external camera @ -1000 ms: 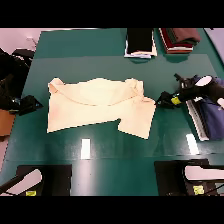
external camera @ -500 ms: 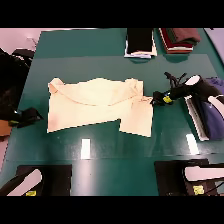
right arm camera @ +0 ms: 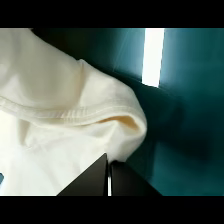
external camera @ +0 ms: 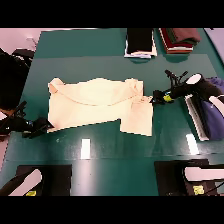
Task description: Fold the shirts.
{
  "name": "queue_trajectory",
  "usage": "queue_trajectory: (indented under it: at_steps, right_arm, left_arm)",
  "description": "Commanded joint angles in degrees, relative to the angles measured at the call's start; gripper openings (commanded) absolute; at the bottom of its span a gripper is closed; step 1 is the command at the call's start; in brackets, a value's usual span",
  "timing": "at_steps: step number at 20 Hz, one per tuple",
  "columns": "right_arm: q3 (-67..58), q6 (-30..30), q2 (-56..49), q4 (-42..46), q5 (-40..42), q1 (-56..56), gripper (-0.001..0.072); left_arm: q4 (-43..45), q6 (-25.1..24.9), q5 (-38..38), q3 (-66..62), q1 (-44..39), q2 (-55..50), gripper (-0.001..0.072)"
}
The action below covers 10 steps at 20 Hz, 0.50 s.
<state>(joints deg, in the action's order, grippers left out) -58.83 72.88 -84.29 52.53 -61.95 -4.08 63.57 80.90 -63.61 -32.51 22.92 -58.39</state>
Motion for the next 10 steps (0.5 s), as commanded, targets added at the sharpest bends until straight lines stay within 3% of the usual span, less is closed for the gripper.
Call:
queue_trajectory:
  at_steps: [1, 2, 3, 7, 8, 9, 10]
  right_arm:
    - [-0.1, 0.0, 0.1, -0.1, -1.2, 0.1, 0.0014]
    - [-0.1, 0.0, 0.1, -0.1, -1.2, 0.1, 0.0014]
    - [-0.1, 0.0, 0.1, -0.1, -1.2, 0.1, 0.0014]
    - [-0.1, 0.0, 0.1, -0.1, -1.2, 0.1, 0.0014]
    - [-0.1, 0.0, 0.1, -0.1, -1.2, 0.1, 0.0014]
    - [-0.1, 0.1, 0.2, -0.1, -1.2, 0.1, 0.0014]
    - [0.0, 0.0, 0.5, 0.0, -1.2, 0.0, 0.0014]
  left_arm:
    - [-3.7, -0.4, 3.8, 1.3, -0.1, -0.1, 0.0589]
    - [-4.3, -0.4, 3.8, 1.3, -0.1, -0.1, 0.0504]
    - [-5.4, -0.4, 3.8, 1.3, -0.1, -0.1, 0.0477]
    - [-5.9, -1.5, 2.4, 1.4, -0.1, -0.1, 0.0475]
    - [-5.9, -1.5, 2.4, 1.4, -0.1, -0.1, 0.0374]
    - [-5.9, -2.1, 2.7, 1.4, -0.1, -0.1, 0.0062]
    - [-6.1, -3.0, 3.3, 1.4, -0.1, -0.1, 0.0025]
